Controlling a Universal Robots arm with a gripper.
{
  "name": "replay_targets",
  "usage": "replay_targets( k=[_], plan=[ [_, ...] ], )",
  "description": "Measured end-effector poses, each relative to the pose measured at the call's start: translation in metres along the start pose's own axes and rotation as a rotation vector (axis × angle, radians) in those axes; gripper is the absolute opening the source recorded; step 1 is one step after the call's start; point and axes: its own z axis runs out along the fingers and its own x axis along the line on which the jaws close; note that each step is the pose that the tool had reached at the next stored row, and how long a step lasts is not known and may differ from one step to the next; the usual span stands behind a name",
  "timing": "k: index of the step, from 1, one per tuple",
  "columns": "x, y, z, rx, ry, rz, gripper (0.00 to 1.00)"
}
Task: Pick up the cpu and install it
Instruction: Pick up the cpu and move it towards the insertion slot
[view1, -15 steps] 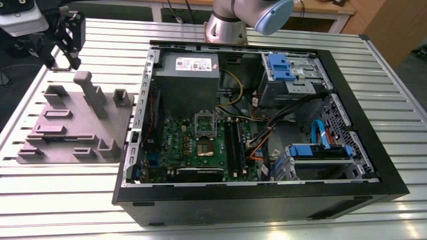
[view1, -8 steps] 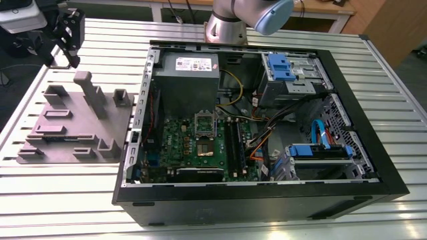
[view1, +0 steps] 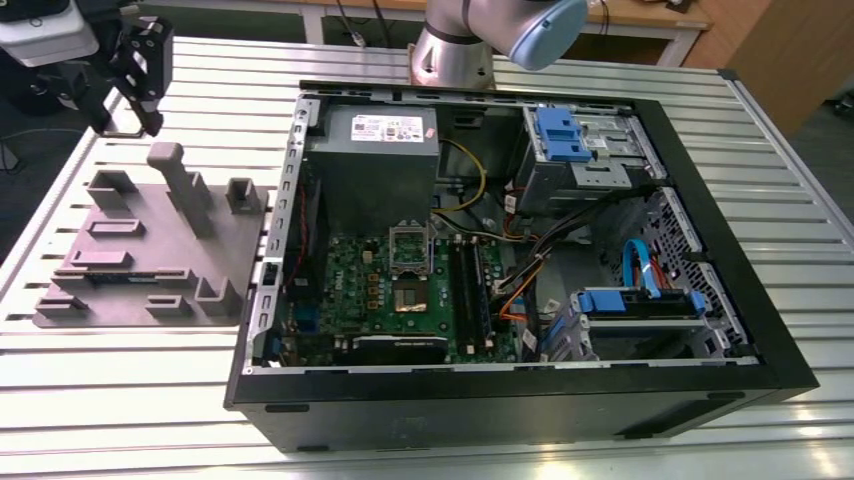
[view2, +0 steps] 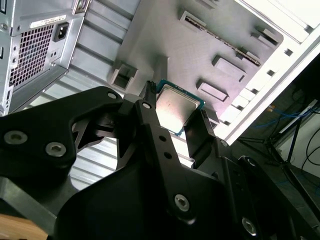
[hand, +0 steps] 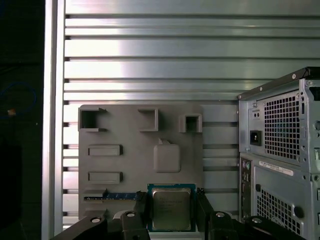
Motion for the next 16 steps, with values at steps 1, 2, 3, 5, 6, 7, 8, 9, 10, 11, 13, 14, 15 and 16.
replay_targets(
  k=[1,2,3,5,6,7,8,9,10,11,13,14,15,16],
  plan=[
    [-0.0005,0.0,0.0,0.0,0.0,0.0,0.47],
    [-0.0009,0.0,0.0,-0.0001,-0.0001,0.0,0.47],
    [-0.0011,0.0,0.0001,-0.0001,-0.0001,0.0,0.47],
    [-0.0016,0.0,0.0001,-0.0001,0.0,0.0,0.47],
    [-0.0017,0.0,0.0,0.0,0.0,0.0,0.47],
    [-0.0018,0.0,0.0,0.0,0.0,0.0,0.47],
    [-0.0019,0.0,0.0001,0.0,0.0,0.0,0.47],
    [-0.002,0.0,0.0001,0.0,-0.0001,0.0,0.47],
    [-0.0021,0.0,0.0001,-0.0001,0.0,0.0,0.47],
    [-0.0022,0.0,0.0001,0.0,-0.0001,0.0,0.47],
    [-0.0025,0.0,0.0001,-0.0001,-0.0001,0.0,0.47],
    [-0.0028,0.0,0.0001,-0.0001,-0.0001,0.0,0.47],
    [-0.0029,0.0001,0.0001,0.0,0.0,0.0,0.47],
    [-0.0032,0.0,0.0001,0.0,0.0,0.0,0.47]
  ],
)
